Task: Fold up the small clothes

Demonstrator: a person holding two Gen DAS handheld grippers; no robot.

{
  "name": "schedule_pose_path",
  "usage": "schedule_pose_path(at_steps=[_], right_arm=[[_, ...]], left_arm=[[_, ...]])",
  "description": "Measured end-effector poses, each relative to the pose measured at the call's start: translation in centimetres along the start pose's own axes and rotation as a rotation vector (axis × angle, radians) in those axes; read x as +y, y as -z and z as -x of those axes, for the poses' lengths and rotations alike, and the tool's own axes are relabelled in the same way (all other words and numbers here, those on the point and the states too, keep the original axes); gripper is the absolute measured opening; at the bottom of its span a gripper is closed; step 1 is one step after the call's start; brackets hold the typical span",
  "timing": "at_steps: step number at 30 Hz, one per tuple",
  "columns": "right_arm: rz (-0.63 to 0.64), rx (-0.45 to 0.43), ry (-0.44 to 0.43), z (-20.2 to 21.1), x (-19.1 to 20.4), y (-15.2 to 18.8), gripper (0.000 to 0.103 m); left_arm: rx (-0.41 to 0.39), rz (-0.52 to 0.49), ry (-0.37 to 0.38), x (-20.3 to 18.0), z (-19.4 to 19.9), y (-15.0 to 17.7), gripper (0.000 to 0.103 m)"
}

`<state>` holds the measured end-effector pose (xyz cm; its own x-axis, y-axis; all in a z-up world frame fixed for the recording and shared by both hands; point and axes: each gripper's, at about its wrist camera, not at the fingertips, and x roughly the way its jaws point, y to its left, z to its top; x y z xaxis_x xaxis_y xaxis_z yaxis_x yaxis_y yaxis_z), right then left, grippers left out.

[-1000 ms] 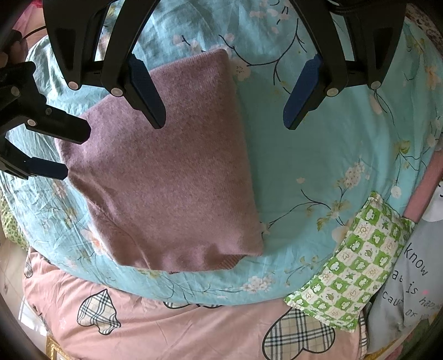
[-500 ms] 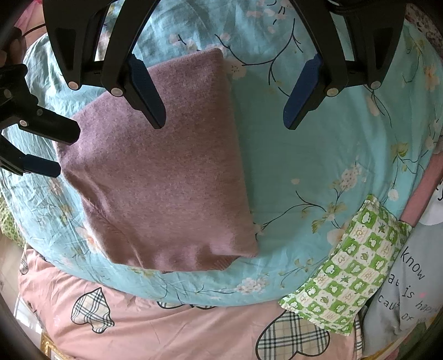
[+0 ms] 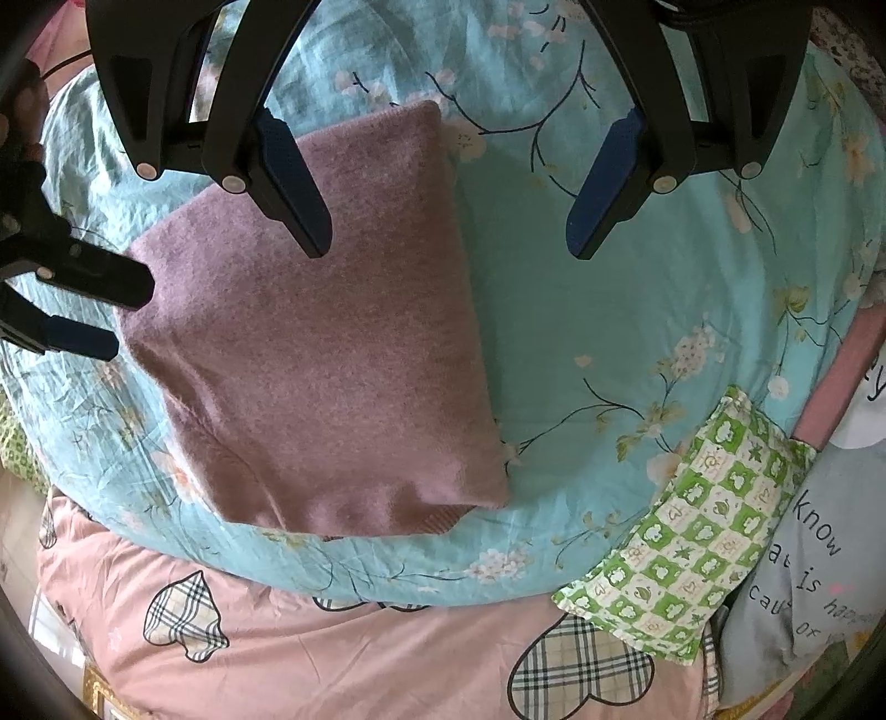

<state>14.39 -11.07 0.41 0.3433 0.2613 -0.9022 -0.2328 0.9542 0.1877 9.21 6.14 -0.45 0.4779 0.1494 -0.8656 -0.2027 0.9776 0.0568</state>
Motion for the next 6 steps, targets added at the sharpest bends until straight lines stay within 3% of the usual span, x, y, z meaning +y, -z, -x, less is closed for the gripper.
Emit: schedule_pose_path(at_steps=[6], right_arm=[[-0.007,-0.009,-0.003,0.19,-0.30,-0.19,0.093]], left_arm=[[0.007,0.005,0.008,0.25,-0.08,-0.19,0.087]])
